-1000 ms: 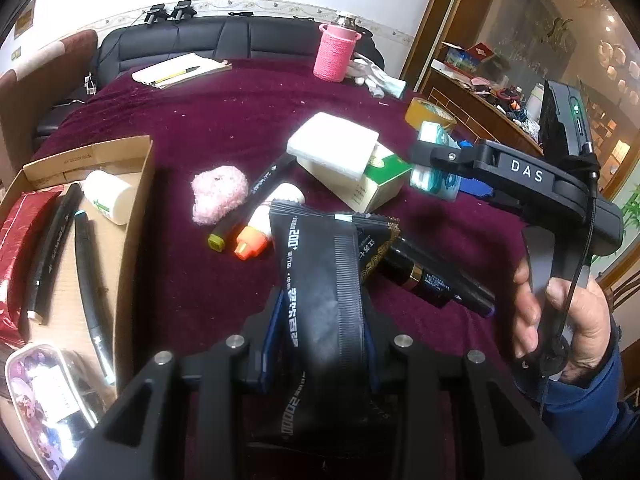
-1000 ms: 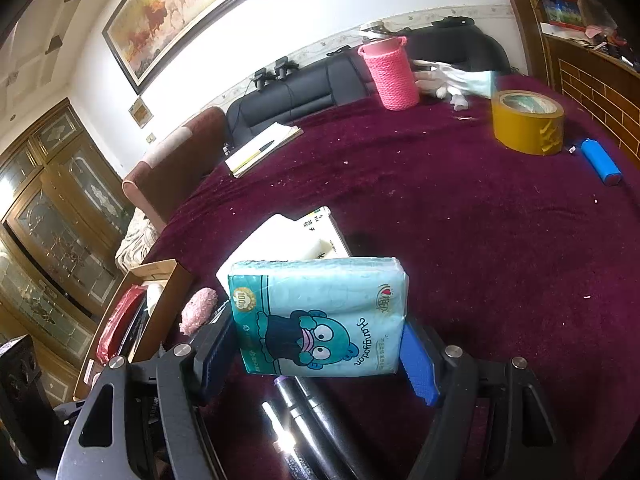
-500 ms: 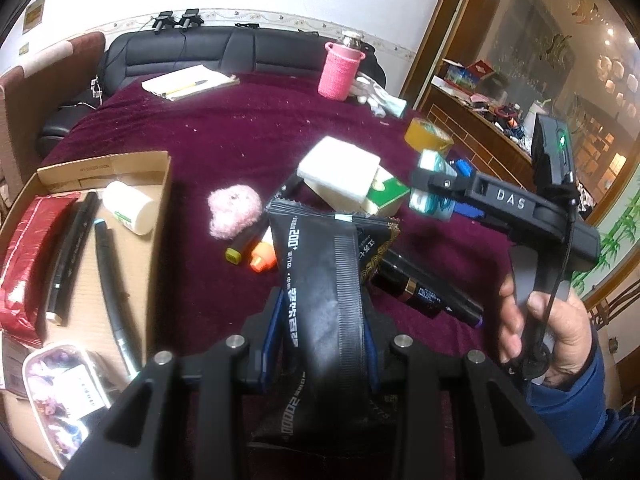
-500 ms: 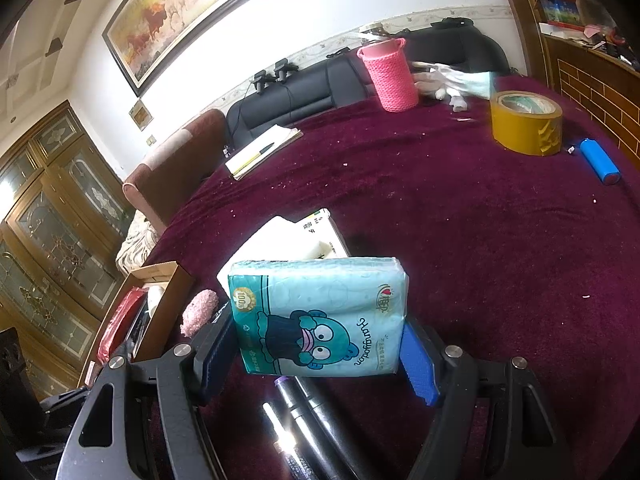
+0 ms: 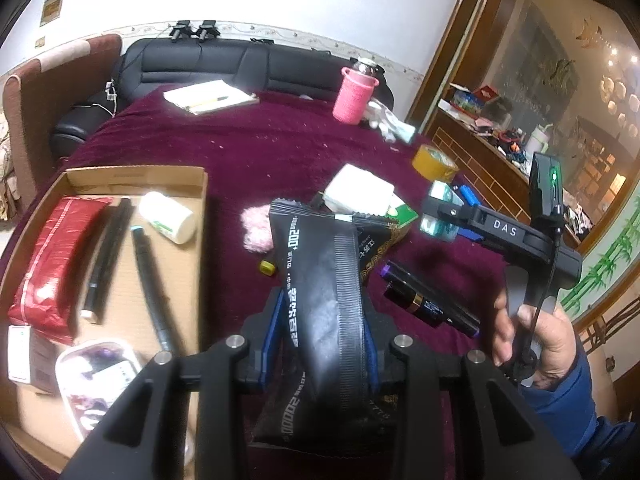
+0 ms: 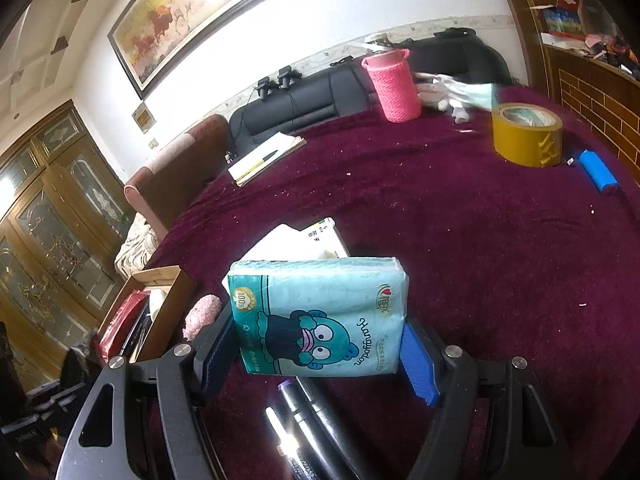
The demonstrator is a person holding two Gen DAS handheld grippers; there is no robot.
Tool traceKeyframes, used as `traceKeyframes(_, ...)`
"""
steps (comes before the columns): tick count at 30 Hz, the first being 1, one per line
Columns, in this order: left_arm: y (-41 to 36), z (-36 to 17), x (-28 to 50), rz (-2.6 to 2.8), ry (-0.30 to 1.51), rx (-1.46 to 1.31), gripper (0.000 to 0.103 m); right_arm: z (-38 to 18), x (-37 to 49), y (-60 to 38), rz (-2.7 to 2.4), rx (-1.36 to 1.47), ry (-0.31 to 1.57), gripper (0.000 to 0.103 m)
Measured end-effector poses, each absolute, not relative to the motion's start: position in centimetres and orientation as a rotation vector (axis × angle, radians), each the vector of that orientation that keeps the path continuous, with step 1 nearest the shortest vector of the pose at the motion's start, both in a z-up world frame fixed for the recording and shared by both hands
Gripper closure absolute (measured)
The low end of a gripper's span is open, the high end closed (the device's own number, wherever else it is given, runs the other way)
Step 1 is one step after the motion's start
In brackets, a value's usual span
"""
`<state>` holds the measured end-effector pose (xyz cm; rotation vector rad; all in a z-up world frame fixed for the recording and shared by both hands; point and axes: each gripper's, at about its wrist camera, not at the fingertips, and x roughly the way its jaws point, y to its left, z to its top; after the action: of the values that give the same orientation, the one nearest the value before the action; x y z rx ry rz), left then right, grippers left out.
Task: Organize objects
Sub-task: 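Carry the black packet toward the tray with the left tool while the right tool carries the tissue pack, then release the black packet into the tray with the left tool while the right tool releases the tissue pack there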
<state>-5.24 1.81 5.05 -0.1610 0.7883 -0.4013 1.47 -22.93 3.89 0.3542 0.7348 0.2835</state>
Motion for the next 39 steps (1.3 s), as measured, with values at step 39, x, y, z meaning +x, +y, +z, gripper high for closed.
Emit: traceKeyframes(39, 18.0, 1.1, -7.4, -0.158, 0.791, -0.331, 0.069, 2.4, 7.4, 10.9, 0.647, -0.068, 0.969, 0.025)
